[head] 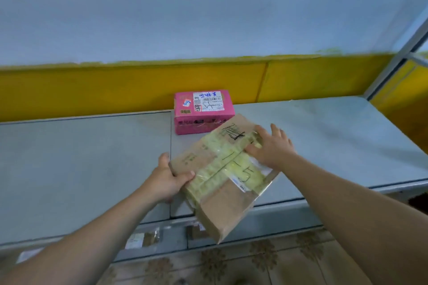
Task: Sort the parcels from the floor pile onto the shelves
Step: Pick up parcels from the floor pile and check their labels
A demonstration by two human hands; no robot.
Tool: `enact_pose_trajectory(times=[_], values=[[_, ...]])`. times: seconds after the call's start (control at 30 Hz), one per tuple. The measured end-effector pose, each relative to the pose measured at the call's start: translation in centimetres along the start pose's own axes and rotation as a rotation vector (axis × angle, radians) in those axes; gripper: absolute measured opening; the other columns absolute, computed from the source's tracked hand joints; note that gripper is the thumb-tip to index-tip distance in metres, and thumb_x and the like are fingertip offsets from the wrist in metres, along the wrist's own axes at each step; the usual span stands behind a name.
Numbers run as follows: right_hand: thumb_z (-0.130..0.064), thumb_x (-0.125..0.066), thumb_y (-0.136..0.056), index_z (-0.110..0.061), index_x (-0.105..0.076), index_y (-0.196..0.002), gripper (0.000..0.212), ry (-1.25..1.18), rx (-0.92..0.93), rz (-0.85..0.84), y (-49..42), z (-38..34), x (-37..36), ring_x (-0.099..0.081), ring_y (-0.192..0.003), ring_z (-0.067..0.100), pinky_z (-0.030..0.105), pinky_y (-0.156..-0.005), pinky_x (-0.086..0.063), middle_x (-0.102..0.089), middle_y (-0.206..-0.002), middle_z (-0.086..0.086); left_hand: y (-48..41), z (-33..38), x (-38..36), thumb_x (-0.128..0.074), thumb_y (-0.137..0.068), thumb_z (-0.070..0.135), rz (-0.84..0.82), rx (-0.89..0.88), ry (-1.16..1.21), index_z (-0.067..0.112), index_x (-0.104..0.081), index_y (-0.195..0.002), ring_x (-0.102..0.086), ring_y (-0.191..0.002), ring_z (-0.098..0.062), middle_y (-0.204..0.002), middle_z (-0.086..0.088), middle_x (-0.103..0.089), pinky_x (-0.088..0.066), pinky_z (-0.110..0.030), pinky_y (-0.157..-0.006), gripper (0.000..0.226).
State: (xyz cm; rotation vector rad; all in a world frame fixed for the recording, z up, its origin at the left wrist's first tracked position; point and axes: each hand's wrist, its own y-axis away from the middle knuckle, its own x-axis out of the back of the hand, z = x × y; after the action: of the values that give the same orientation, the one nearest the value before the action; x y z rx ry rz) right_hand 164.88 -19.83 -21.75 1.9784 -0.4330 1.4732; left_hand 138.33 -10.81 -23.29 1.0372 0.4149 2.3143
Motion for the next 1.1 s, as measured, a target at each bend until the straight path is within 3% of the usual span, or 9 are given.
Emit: enact_pose_trajectory(times=[0.07,0.17,0.23,0.3,0.4,0.5,0.7,1.1], values=[[-0.070,-0.038,-0.092,-0.040,-0.011,-0.154,0.074,-0.009,0.046,-0.053,-0.5,0.5,-0.2,-0.041,-0.132,0.037,0.048,-0.106,-0.036,-0.033,-0.149,0.010,0.6,0.1,-1.2,-0.067,-0.089,0.033,0.011,0.045,0.210,0.023,-0.008,-0.149,-0.060,-0.092,-0.025,-0.112,-0.001,-0.053,-0.053,-0.035,-0.067,0.084],[-0.070,-0.040,-0.091,-0.039,-0.006,-0.154,0.079,-0.057,0.058,-0.089,-0.2,1.2,0.2,-0.053,-0.118,0.038,0.042,-0.095,-0.045,-0.040,-0.135,0.012,0.1,1.2,-1.5,-0.068,-0.089,0.026,0.186,0.008,0.338,0.021,-0.011,-0.150,-0.059,-0.098,-0.025,-0.112,-0.003,-0.057,-0.050,-0.038,-0.087,0.083],[-0.072,-0.041,-0.090,-0.036,-0.002,-0.154,0.084,-0.048,0.091,-0.127,0.4,1.5,0.3,-0.054,-0.117,0.038,0.039,-0.090,-0.045,-0.038,-0.135,0.013,0.1,2.4,-1.4,-0.068,-0.090,0.025,0.247,-0.053,0.321,0.022,-0.017,-0.149,-0.055,-0.104,-0.022,-0.115,0.002,-0.051,-0.046,-0.035,-0.092,0.078],[-0.072,-0.043,-0.088,-0.033,-0.004,-0.153,0.085,-0.050,0.119,-0.135,0.9,1.4,0.0,-0.052,-0.118,0.038,0.041,-0.089,-0.046,-0.032,-0.140,0.012,-0.1,2.7,-1.5,-0.070,-0.087,0.028,0.274,-0.157,0.124,0.020,-0.030,-0.145,-0.050,-0.121,-0.023,-0.131,0.000,-0.046,-0.041,-0.034,-0.102,0.071],[-0.071,-0.044,-0.087,-0.033,-0.005,-0.153,0.086,-0.122,0.140,-0.124,0.8,0.9,-0.8,-0.045,-0.128,0.041,0.048,-0.101,-0.045,-0.011,-0.157,0.008,0.0,2.2,-2.1,-0.066,-0.086,0.047,0.177,-0.183,-0.224,0.019,-0.019,-0.154,-0.019,-0.146,-0.021,-0.161,-0.002,-0.003,-0.024,-0.033,-0.115,0.088],[-0.071,-0.046,-0.087,-0.036,-0.003,-0.154,0.087,-0.172,0.117,-0.130,0.5,0.8,-1.1,-0.046,-0.130,0.040,0.048,-0.101,-0.045,-0.002,-0.162,0.005,0.0,1.6,-2.4,-0.058,-0.087,0.057,0.113,-0.147,-0.316,0.022,-0.005,-0.156,-0.009,-0.149,-0.018,-0.160,0.005,0.021,-0.022,-0.033,-0.115,0.093],[-0.069,-0.045,-0.090,-0.033,-0.005,-0.155,0.085,-0.214,0.068,-0.098,0.7,0.1,-1.3,-0.051,-0.124,0.038,0.044,-0.093,-0.048,-0.013,-0.157,0.006,-1.0,2.8,-1.4,-0.060,-0.088,0.054,0.136,-0.177,-0.333,0.023,-0.011,-0.156,-0.010,-0.149,-0.018,-0.162,0.003,0.015,-0.020,-0.033,-0.116,0.089],[-0.071,-0.046,-0.088,-0.034,-0.007,-0.155,0.086,-0.219,0.059,-0.069,0.1,-0.8,-1.4,-0.052,-0.124,0.036,0.046,-0.095,-0.048,-0.018,-0.154,0.006,-1.7,2.0,-1.4,-0.048,-0.095,0.052,0.138,-0.199,-0.317,0.023,-0.010,-0.156,-0.011,-0.149,-0.018,-0.161,0.007,0.018,-0.019,-0.034,-0.116,0.077]])
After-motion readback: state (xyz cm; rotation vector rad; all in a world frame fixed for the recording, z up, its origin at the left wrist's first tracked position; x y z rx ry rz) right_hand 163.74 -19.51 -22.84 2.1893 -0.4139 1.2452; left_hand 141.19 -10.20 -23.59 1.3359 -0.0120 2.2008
